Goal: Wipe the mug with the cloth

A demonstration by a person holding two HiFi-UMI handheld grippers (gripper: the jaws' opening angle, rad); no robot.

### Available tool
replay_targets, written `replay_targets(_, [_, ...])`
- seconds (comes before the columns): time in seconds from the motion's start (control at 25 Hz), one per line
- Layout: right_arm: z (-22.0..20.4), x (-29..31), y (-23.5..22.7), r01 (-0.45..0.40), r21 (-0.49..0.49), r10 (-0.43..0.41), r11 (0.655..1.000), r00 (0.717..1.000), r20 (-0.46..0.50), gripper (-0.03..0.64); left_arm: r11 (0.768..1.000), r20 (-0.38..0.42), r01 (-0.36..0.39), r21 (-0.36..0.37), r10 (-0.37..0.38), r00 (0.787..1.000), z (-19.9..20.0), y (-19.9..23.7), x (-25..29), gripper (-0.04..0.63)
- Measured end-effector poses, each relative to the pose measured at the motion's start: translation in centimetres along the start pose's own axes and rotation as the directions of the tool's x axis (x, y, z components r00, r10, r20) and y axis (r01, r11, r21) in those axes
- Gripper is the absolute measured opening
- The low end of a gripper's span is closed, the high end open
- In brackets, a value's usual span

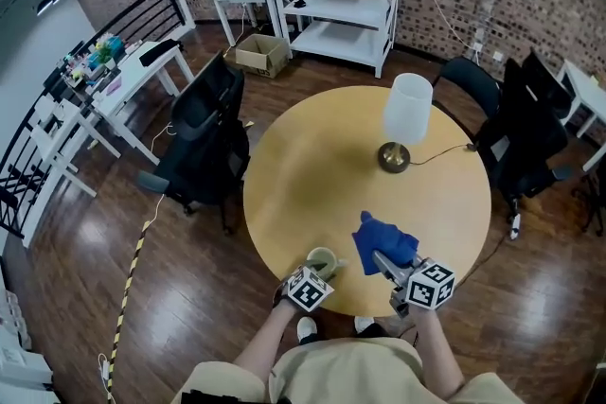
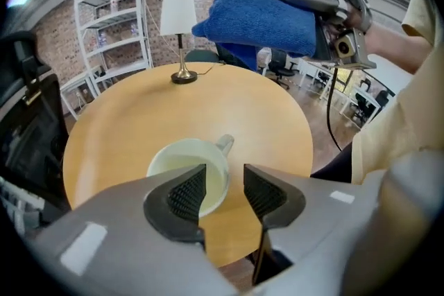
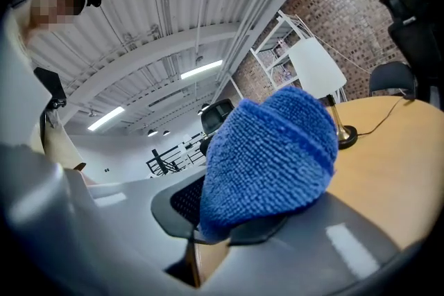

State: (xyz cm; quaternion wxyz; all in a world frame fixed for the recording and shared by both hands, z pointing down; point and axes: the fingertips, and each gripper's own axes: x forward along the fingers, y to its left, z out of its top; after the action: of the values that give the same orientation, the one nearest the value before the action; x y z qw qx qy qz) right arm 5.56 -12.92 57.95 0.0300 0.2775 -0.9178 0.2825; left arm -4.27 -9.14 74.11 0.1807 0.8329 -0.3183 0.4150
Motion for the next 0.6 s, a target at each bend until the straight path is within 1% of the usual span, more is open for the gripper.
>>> replay_targets(0.04, [0.5,0.0,0.2,-0.012,-0.009,0.012,1.0,1.0,0.003,0.058,1.0,0.018,-0.007,-0.021,0.008,1.0,0.2,0.1,-0.6,0.177])
replay_targets(0.16, [2.0,0.4,0.8,-0.05,-0.047,0.05,0.998,0.999,0.004,0.058,0.993,0.094,-0.058,-0.1,0.067,0.993,0.9,0.5,-3.0,0.195])
replay_targets(0.2, [2.4,0.7,1.1,-0.066,-0.062,0.066,0.996,0.998,0.0,0.058,0.986,0.125,-0.083,-0.142,0.101,0.987,1.1,0.8,-4.0,0.198])
replay_targets(0.28, [3.0,1.4,1.9,-0.106,-0.091,0.105,0.99,0.994,-0.017,0.058,0.961,0.188,-0.134,-0.243,0.182,0.965,1.3,1.5,-6.4,0.201])
replay_targets(0.4, [3.4,2.4,3.9,-0.187,-0.117,0.183,0.975,0.982,-0.048,0.06,0.903,0.247,-0.203,-0.379,0.31,0.918,0.9,1.9,-10.4,0.212])
replay_targets(0.48, [3.4,3.5,5.4,-0.254,-0.132,0.247,0.958,0.966,-0.07,0.06,0.854,0.267,-0.262,-0.45,0.409,0.873,0.4,2.4,-13.2,0.216])
replay_targets(0.52, [3.3,4.4,6.3,-0.292,-0.139,0.282,0.946,0.955,-0.087,0.059,0.822,0.268,-0.297,-0.486,0.463,0.845,-0.1,2.8,-14.7,0.221])
replay_targets(0.6, [2.6,5.9,8.7,-0.365,-0.15,0.346,0.919,0.928,-0.138,0.06,0.745,0.249,-0.363,-0.56,0.569,0.783,-1.5,3.1,-18.3,0.227])
